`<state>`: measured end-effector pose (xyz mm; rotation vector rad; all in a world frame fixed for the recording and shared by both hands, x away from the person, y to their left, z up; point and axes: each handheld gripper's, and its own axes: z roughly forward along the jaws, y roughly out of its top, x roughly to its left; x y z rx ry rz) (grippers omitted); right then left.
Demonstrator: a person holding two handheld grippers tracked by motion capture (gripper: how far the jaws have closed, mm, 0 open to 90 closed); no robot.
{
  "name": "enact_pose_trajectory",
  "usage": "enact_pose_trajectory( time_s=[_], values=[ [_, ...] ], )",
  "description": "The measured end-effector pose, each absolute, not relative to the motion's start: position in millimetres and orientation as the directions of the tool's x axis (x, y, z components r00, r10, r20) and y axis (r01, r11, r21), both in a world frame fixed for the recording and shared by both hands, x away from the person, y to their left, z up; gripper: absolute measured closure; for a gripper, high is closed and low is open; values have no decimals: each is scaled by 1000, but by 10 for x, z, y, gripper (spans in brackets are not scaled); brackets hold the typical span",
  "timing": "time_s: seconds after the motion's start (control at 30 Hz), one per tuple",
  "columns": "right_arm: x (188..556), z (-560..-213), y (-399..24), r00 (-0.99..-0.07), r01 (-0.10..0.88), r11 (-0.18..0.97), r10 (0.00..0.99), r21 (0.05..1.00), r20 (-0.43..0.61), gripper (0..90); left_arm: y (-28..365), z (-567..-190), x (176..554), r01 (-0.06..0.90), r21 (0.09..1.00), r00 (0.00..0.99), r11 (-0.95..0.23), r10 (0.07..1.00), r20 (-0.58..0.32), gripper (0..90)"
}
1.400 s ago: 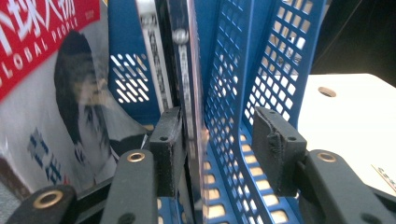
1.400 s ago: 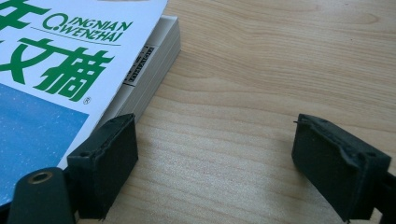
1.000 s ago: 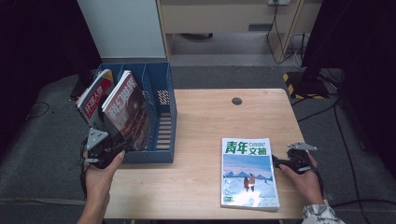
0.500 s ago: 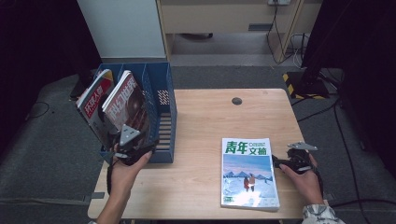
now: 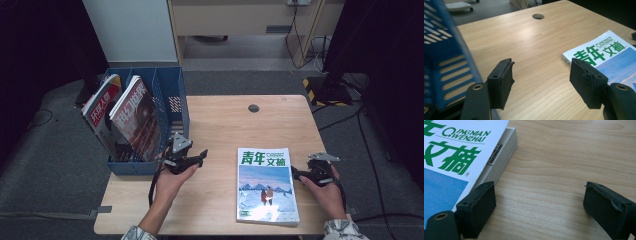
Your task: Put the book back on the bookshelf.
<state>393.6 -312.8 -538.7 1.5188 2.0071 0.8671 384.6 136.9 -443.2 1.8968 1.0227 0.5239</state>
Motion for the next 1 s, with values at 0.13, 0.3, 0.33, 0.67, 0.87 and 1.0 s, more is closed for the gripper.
enact_pose_trajectory(
  time_s=[0.13, 0.3, 0.33, 0.67, 0.87, 1.0],
  values=[
    [3916, -5385, -3128, -270, 666, 184, 963, 723, 4, 103, 1259, -4520, 3840, 442, 844, 576, -305, 817, -6, 332],
    [3907, -5355, -3151, -268, 669, 170, 963, 724, 21, 122, 1103, -4611, 3776, 442, 830, 605, -339, 796, 2, 324],
    [3899, -5333, -3156, -268, 661, 172, 963, 730, 17, 126, 1070, -4626, 3767, 441, 830, 611, -340, 792, 0, 319],
    [3770, -5162, -3101, -408, 598, 213, 911, 773, 65, 78, 641, -4887, 3713, 461, 778, 696, -428, 718, -17, 270],
    [3750, -5193, -2954, -510, 597, 268, 854, 756, 100, 60, 392, -5063, 3692, 487, 742, 724, -460, 688, -48, 247],
    [3739, -5226, -2912, -548, 601, 306, 830, 738, 102, 63, 291, -5122, 3659, 479, 739, 745, -474, 665, -57, 246]
  ],
)
